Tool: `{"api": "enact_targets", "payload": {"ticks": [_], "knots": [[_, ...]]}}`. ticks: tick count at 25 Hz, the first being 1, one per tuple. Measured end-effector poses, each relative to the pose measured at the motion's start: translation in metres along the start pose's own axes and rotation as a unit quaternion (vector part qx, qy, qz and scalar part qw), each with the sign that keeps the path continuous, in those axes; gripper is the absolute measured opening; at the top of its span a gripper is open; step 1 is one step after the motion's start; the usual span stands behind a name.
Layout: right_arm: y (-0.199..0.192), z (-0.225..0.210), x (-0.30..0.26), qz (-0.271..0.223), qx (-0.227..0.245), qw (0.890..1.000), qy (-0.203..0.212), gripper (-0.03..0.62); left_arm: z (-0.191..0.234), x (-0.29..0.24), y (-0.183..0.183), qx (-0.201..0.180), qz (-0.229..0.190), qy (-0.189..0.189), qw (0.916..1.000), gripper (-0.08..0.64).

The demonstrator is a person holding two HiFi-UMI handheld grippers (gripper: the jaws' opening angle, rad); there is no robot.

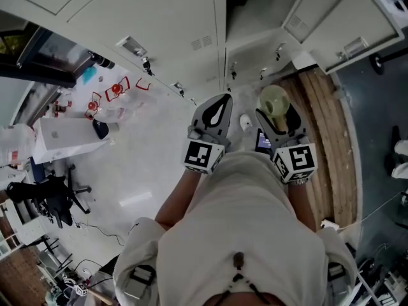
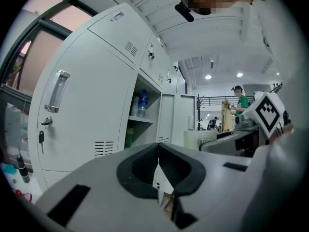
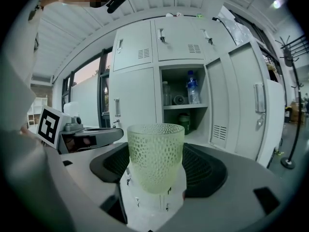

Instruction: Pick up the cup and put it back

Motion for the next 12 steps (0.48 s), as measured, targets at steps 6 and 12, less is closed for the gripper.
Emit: {"api": "enact_targets", "payload": {"ticks": [6, 12], "knots": [[0.02, -0.034, -0.03, 0.004, 0.014, 1.0, 0.021, 0.335, 0.012, -0.033, 0.015, 0.006, -0.006, 0.024, 0.9997, 0.009], [0.031, -0.066, -0.057, 0.011, 0.018, 0.999, 0.038, 0.335, 0.019, -0.06, 0.022, 0.006, 0.002, 0.041, 0.9992, 0.009]]}}
Point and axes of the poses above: the fingertips, and each gripper's own axes: x backward along the fingers, z to its left, y out of its top, the point moved 10 cm from there along x, backward along the fingers, and after that the axes turned 14 degrees about z, right-handed, at the moved point
